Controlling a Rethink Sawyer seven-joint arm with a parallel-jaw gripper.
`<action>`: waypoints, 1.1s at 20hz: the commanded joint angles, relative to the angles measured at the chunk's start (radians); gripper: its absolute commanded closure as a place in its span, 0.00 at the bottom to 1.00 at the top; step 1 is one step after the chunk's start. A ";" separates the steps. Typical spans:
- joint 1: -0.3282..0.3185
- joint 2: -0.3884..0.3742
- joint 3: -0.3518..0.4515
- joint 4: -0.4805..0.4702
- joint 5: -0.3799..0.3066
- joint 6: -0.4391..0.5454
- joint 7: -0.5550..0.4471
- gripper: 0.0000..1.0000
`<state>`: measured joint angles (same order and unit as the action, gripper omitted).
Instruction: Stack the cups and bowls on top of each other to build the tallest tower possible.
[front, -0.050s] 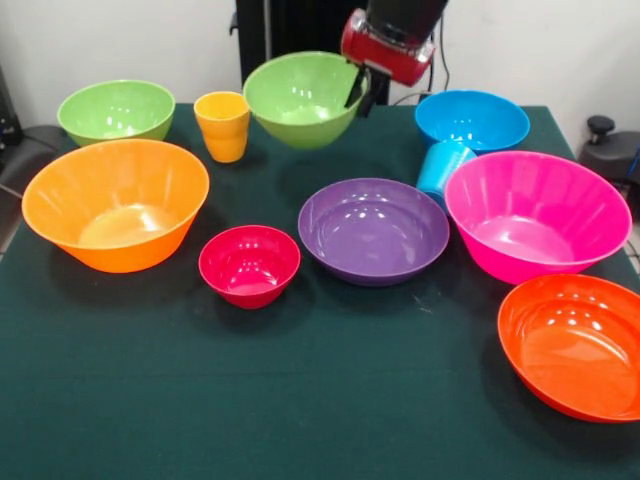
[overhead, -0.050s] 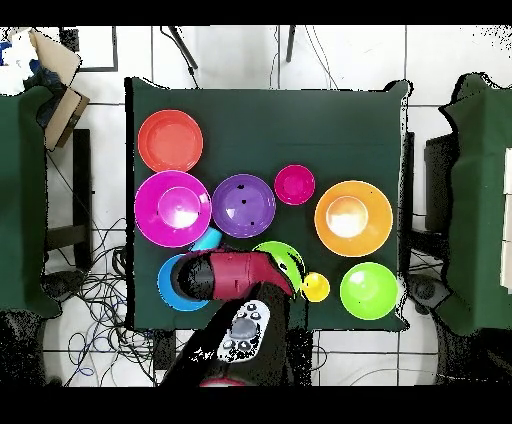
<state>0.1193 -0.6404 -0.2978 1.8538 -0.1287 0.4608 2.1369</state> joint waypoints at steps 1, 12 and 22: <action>-0.026 -0.114 0.081 -0.176 0.025 0.277 -0.022 1.00; -0.119 -0.004 0.136 -0.398 -0.016 0.262 -0.044 1.00; -0.209 0.093 0.191 -0.505 -0.022 0.196 -0.061 1.00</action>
<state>-0.0491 -0.6450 -0.2609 1.4497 -0.1304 0.7018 2.1369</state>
